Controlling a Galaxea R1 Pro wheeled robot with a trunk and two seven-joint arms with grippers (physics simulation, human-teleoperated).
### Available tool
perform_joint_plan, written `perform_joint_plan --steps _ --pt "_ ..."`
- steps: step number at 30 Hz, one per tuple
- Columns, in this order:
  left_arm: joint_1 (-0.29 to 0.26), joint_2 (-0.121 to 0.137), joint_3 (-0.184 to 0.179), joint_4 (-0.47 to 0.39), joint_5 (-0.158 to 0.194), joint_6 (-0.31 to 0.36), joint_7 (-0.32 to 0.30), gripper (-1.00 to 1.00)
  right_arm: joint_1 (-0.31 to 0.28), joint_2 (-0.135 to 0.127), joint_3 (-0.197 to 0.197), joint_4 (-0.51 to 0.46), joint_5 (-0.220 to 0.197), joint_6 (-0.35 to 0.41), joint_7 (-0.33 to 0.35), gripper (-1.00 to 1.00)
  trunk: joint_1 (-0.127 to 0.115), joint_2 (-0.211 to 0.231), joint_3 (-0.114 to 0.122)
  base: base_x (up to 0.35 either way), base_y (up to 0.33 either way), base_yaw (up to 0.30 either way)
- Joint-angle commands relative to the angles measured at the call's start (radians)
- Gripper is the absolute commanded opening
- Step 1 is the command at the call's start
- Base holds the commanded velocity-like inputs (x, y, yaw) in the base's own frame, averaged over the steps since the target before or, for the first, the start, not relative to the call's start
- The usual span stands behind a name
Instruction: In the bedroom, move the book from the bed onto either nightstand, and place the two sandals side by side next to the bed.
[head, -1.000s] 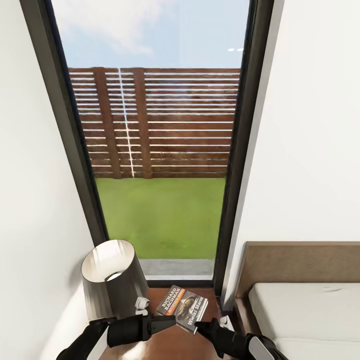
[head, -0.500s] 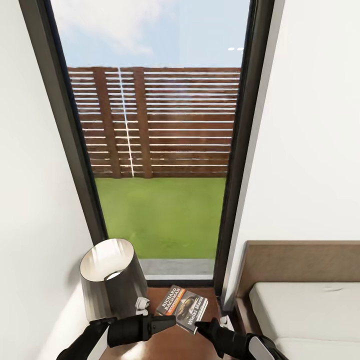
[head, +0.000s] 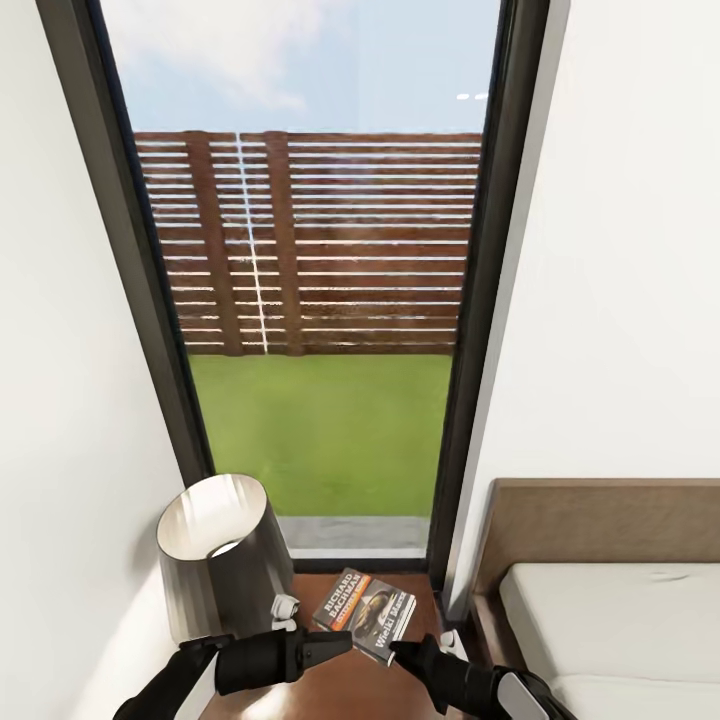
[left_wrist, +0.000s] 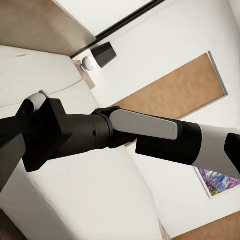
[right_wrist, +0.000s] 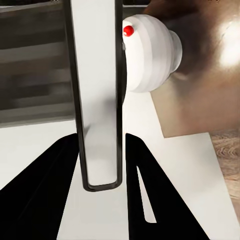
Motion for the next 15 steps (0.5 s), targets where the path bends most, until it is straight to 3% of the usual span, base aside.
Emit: perform_joint_plan --steps 1,15 --pt "-0.001 0.002 -0.006 0.000 0.008 0.010 -0.001 1.00 -0.001 -0.001 0.005 0.000 -0.009 0.004 -0.001 -1.00 0.004 -0.008 -0.005 0.000 0.000 0.000" --pt "-0.001 0.002 -0.006 0.000 0.008 0.011 -0.001 1.00 -0.001 -0.001 0.004 0.001 -0.009 0.006 -0.001 -1.00 0.058 -0.106 -0.049 0.000 0.000 0.000"
